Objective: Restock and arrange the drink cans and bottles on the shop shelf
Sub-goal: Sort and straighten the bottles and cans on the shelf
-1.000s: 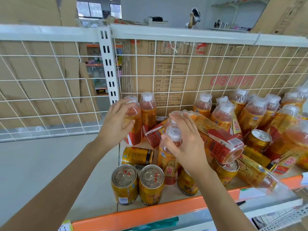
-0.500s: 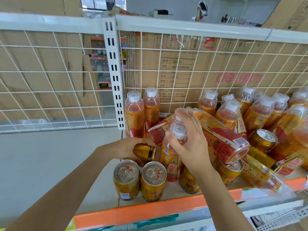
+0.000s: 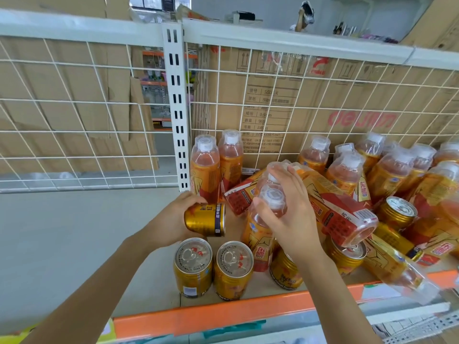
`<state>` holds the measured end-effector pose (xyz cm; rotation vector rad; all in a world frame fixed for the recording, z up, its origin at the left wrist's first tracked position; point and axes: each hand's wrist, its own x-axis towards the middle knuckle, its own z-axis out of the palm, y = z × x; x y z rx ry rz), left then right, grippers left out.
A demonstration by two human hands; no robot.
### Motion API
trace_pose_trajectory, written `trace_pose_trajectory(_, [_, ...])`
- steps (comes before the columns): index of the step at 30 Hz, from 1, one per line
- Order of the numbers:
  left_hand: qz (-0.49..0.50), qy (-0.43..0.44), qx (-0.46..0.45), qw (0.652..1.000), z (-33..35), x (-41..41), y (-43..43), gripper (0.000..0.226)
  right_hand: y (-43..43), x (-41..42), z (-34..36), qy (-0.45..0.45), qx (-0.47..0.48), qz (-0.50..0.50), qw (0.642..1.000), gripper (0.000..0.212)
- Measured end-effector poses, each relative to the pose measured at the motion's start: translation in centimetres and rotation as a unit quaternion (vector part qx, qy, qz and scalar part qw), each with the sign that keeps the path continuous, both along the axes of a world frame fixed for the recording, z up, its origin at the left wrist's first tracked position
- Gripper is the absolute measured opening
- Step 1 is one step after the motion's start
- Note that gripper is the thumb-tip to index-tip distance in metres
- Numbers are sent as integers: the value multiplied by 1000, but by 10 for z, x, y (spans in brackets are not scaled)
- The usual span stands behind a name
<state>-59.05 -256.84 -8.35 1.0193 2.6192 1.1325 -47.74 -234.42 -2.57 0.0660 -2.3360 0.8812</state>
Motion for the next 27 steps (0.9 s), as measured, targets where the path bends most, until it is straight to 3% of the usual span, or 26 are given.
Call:
trace_pose_trajectory(6, [-2, 77, 66, 995, 50, 11, -18, 84, -13, 8, 30, 38, 113, 24, 993, 54])
trace_pose_trajectory(11, [-52, 134, 86, 986, 88, 30, -14, 74, -53, 3, 65, -122, 169, 116, 971, 84])
trace_pose_trajectory(13, [-64, 130, 104, 984, 95, 36, -14, 75, -54, -1, 72, -152, 160, 127, 967, 81])
trace_pose_trajectory(17, [-24, 62, 220, 973, 93, 44, -15, 87, -55, 2, 71, -110, 59, 131, 984, 71])
trace_pose_trajectory(20, [-18, -87, 337, 937, 93, 49, -7, 88, -58, 4, 66, -59, -31, 99, 993, 72])
trace_pose_trajectory(24, [12, -188, 428, 884, 98, 51, 11, 83, -54, 2, 64, -55, -19, 96, 994, 74])
trace_pose_trajectory(27, [12, -150, 402, 903, 98, 45, 14, 73, -40, 2, 60, -62, 41, 98, 992, 74])
